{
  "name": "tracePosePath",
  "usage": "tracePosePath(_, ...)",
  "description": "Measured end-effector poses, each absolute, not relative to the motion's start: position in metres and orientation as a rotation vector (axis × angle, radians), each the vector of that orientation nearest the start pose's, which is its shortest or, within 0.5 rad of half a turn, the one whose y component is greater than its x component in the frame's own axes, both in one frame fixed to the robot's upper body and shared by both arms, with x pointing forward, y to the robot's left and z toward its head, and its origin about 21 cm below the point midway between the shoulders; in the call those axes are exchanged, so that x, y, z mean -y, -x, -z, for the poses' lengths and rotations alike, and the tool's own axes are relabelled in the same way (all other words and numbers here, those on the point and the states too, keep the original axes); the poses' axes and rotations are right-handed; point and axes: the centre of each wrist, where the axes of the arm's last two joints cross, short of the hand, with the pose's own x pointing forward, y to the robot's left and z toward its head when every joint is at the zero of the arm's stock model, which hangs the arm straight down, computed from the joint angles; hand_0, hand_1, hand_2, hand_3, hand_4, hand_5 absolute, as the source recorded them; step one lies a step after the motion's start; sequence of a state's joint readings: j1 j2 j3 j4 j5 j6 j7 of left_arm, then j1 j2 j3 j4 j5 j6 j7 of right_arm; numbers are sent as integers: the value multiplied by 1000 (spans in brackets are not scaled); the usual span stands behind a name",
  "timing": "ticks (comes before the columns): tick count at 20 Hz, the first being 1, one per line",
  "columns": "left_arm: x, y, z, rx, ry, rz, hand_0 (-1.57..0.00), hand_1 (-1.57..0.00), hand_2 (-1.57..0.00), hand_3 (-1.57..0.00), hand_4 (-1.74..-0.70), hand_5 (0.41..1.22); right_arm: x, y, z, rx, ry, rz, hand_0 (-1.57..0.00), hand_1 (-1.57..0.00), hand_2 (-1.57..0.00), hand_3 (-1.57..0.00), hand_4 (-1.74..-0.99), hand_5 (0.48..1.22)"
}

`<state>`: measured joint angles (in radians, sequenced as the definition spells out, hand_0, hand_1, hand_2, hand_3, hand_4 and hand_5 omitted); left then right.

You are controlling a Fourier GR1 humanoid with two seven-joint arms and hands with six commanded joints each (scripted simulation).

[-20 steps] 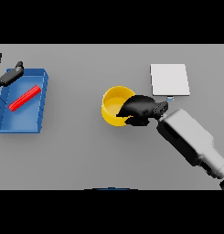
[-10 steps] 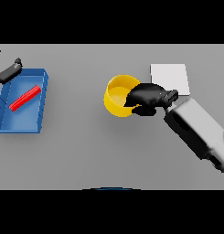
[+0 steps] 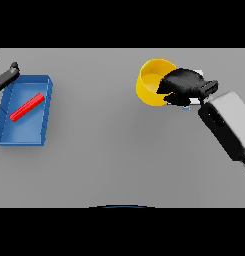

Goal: Pick up the red beaker and tilt it to pour out 1 green nut into yellow bowl. Pick up the yellow bowl and place it on the metallic measuring scale.

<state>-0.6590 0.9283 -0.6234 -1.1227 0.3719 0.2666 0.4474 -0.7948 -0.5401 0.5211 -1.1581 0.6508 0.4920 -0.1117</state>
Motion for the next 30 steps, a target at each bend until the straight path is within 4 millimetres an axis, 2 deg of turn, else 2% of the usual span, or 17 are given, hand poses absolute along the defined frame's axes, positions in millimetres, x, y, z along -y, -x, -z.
tracePosePath(3,-340,-363,-131,1100,-706,456,1,1,1,1,-801,754,216,-403,-133,1222,578,-1783,-1560,-1567,-1570,-1311,-1724,1221)
tracePosePath(5,-337,-364,-127,1098,-698,459,1,1,1,1,-801,753,220,-406,-134,1219,582,-1780,-1564,-1568,-1571,-1267,-1723,1221)
tracePosePath(7,-338,-363,-126,1101,-686,445,1,1,1,1,-812,755,224,-409,-132,1225,577,-1779,-1567,-1533,-1571,-1376,-1726,1221)
tracePosePath(9,-339,-361,-134,1101,-702,441,1,1,1,1,-819,762,242,-417,-120,1149,646,-1704,-1540,-1460,-1525,-1446,-1727,1221)
tracePosePath(11,-336,-356,-133,1093,-696,443,1,1,1,1,-830,767,256,-421,-114,1129,659,-1667,-1529,-1425,-1496,-1491,-1729,1221)
tracePosePath(14,-334,-354,-133,1083,-702,433,1,1,1,1,-838,772,266,-428,-105,1109,668,-1642,-1510,-1368,-1451,-1530,-1730,1221)
tracePosePath(16,-337,-356,-134,1077,-703,425,1,1,1,1,-846,780,270,-431,-105,1079,684,-1632,-1482,-1314,-1403,-1545,-1730,1221)
tracePosePath(19,-335,-356,-136,1075,-709,425,1,1,1,1,-845,785,273,-432,-93,1065,678,-1631,-1404,-1221,-1336,-1558,-1730,1221)
tracePosePath(21,-336,-359,-137,1065,-717,428,1,1,1,1,-838,776,274,-434,-95,1064,673,-1631,-1397,-1205,-1316,-1562,-1730,1221)
tracePosePath(23,-339,-359,-136,1074,-710,424,1,1,1,1,-840,771,276,-432,-90,1071,649,-1632,-1417,-1230,-1402,-1536,-1728,1221)
tracePosePath(24,-340,-360,-136,1072,-711,425,1,1,1,1,-841,772,277,-431,-87,1062,655,-1619,-1404,-1181,-1293,-1543,-1670,1221)
tracePosePath(25,-339,-358,-135,1077,-698,430,1,1,1,1,-843,773,276,-433,-90,1057,648,-1607,-1410,-1150,-1182,-1387,-1644,1221)
tracePosePath(26,-341,-360,-135,1068,-696,425,1,1,1,1,-844,775,276,-434,-89,1050,645,-1601,-1325,-1039,-1042,-1237,-1621,1155)
tracePosePath(28,-340,-361,-132,1068,-692,423,1,1,1,1,-847,771,277,-435,-93,1033,632,-1584,-1053,-781,-776,-982,-1580,1037)
tracePosePath(30,-339,-360,-133,1080,-691,421,1,1,1,1,-850,765,273,-437,-92,1010,631,-1559,-825,-599,-589,-794,-1550,955)
